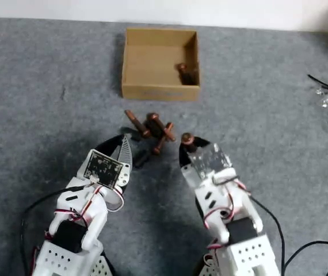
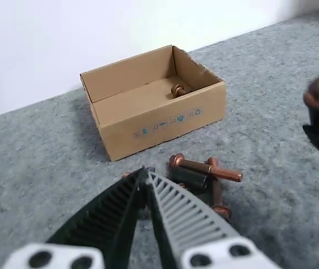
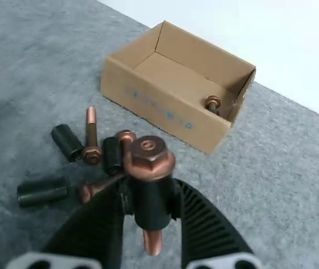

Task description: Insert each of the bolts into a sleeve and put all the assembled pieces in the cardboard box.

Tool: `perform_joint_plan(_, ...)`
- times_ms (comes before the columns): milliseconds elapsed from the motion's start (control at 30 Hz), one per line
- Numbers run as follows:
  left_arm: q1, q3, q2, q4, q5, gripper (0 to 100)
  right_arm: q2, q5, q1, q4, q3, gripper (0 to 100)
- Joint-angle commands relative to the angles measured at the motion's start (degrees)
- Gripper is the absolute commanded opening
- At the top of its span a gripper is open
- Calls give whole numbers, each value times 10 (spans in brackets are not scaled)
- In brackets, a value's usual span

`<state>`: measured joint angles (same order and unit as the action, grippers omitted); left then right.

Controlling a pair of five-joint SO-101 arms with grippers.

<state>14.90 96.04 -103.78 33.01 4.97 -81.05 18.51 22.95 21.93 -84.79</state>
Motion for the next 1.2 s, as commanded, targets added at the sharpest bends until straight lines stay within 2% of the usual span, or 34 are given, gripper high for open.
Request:
perform_joint_plan(0, -6, 11, -6, 1, 4, 8, 208, -7, -6, -45, 150, 5)
perform_joint_plan(233, -7, 11, -6, 0, 4, 8, 624, -24, -24, -23, 513, 5)
perform_joint_plan(400, -6, 11, -5, -12, 4, 8, 865, -89, -58, 93, 842, 5)
perform_joint_plan(600, -5, 11, -5, -12, 4, 8, 1142, -92, -59, 231, 1243, 5)
perform_joint_plan(833, -5, 11, -5, -12, 4, 8, 1401, -93, -58, 298, 1661, 5)
perform_joint_plan(967, -5, 11, -5, -12, 4, 8, 1496, -93, -52, 298, 1797, 5)
perform_joint_plan(1167, -5, 11, -5, -12, 4, 8, 1549, -93, -52, 298, 1815, 5)
